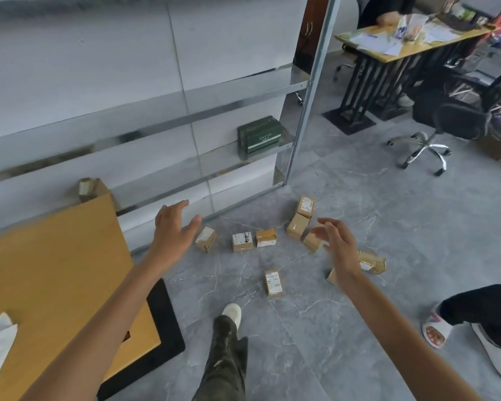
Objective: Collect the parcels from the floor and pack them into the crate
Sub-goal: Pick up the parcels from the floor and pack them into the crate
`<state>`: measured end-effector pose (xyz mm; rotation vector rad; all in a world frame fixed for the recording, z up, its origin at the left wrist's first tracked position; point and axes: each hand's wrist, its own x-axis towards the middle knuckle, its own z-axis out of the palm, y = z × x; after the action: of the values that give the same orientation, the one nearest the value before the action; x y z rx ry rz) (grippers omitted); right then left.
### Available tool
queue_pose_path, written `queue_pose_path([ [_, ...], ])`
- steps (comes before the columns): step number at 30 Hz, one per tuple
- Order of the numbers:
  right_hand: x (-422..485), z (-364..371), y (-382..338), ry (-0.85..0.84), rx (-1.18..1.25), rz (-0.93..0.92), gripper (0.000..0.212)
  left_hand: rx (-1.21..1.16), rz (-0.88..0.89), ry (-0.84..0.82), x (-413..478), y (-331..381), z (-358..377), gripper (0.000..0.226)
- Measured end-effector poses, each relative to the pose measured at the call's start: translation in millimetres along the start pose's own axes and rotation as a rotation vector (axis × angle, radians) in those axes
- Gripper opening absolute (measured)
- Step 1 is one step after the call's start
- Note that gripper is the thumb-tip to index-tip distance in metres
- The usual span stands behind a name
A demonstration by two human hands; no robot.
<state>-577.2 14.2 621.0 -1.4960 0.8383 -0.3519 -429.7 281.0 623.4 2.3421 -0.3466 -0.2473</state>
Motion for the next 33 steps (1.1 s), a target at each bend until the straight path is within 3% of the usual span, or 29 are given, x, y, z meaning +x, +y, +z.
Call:
queue_pose_path([
  [8,105.8,41.3,-2.1,0.082,0.056,0.193,0.03,-0.031,-0.048,-0.092,128.6,-20.5,8.8,0.045],
  [17,192.4,40.2,49.4,0.157,0.029,0.441,0.03,-0.027,-0.221,-0.374,209.3,-8.1,109.8,0.034],
  [25,266.4,9.0,107.8,0.049,-0.154,0.624,0.029,-0.077,-0.521,-0.503,241.1,-6.0,219.4,0.025],
  [33,326.2,7.3,219.8,-0.102,-0.322,0.859,0.022,-0.019,-0.749,-0.669,259.1,-67.4,344.2,0.027],
])
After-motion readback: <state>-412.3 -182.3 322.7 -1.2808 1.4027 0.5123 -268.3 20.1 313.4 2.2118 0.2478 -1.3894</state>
